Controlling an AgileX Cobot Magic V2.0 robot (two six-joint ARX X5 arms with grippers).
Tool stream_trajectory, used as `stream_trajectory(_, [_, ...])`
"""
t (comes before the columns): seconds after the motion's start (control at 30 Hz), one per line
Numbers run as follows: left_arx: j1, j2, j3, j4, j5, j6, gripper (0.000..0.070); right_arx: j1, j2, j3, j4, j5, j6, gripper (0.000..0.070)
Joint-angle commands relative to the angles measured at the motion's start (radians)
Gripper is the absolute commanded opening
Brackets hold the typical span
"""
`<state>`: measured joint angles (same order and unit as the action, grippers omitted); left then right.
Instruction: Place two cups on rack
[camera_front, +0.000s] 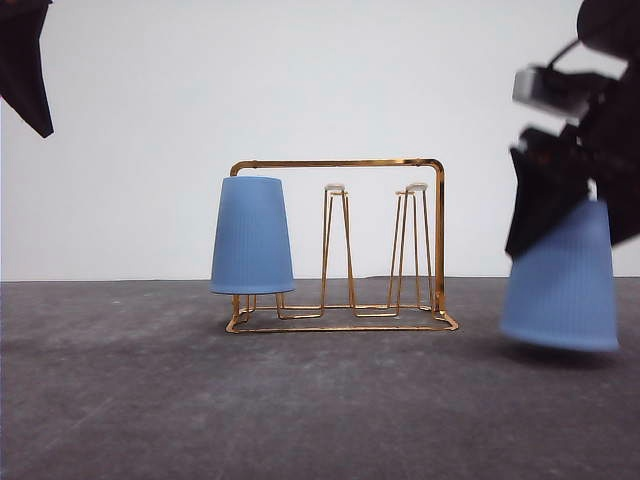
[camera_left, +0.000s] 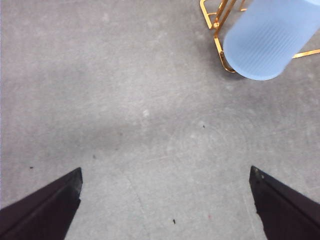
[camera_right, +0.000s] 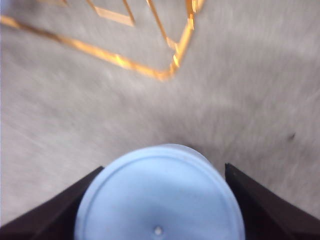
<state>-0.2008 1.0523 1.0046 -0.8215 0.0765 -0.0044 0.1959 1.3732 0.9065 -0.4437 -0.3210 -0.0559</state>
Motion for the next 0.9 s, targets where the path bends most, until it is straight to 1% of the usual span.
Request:
stream_trajectory(0.0, [-0.002, 0.007, 0.008, 0.006, 0.002, -0.008, 0.0624, 0.006, -0.019, 0.074, -0.011, -0.038, -0.005, 0.0369])
stream_trajectory(0.1, [-0.002, 0.007, 0.008, 0.006, 0.002, -0.008, 0.0624, 0.019, -0.037, 0.179, -0.063, -0.077, -0.007, 0.0369])
stream_trajectory(0.17, [-0.002, 0.007, 0.008, 0.006, 0.002, -0.008, 0.0624, 0.036, -0.037, 0.247, -0.079, -0.079, -0.009, 0.0369])
stream_trajectory(0.23, [-0.002, 0.007, 0.008, 0.006, 0.002, -0.008, 0.0624, 0.053, -0.036, 0.299, -0.075, -0.079, -0.012, 0.037])
stream_trajectory(0.3, [-0.002, 0.007, 0.008, 0.007, 0.002, -0.008, 0.0624, 0.071, -0.034, 0.326, -0.036, -0.076, -0.013, 0.037])
stream_trajectory(0.4, [-0.002, 0.007, 0.008, 0.007, 0.002, -0.008, 0.0624, 0.099, -0.027, 0.332, 0.039, -0.055, -0.011, 0.037])
stream_trajectory(0.53, [-0.002, 0.007, 0.008, 0.008, 0.002, -0.008, 0.0624, 0.12, 0.014, 0.332, 0.076, -0.011, -0.011, 0.037])
stream_trajectory(0.63, [-0.002, 0.007, 0.008, 0.01, 0.002, -0.008, 0.0624, 0.126, 0.071, 0.332, 0.106, -0.005, -0.01, 0.037])
stream_trajectory(0.8, [-0.002, 0.007, 0.008, 0.011, 0.002, -0.008, 0.0624, 0.13, 0.192, 0.332, 0.146, 0.041, -0.01, 0.037])
stream_trajectory(0.87, [-0.002, 0.007, 0.008, 0.011, 0.002, -0.008, 0.0624, 0.13, 0.238, 0.332, 0.157, 0.041, -0.008, 0.037])
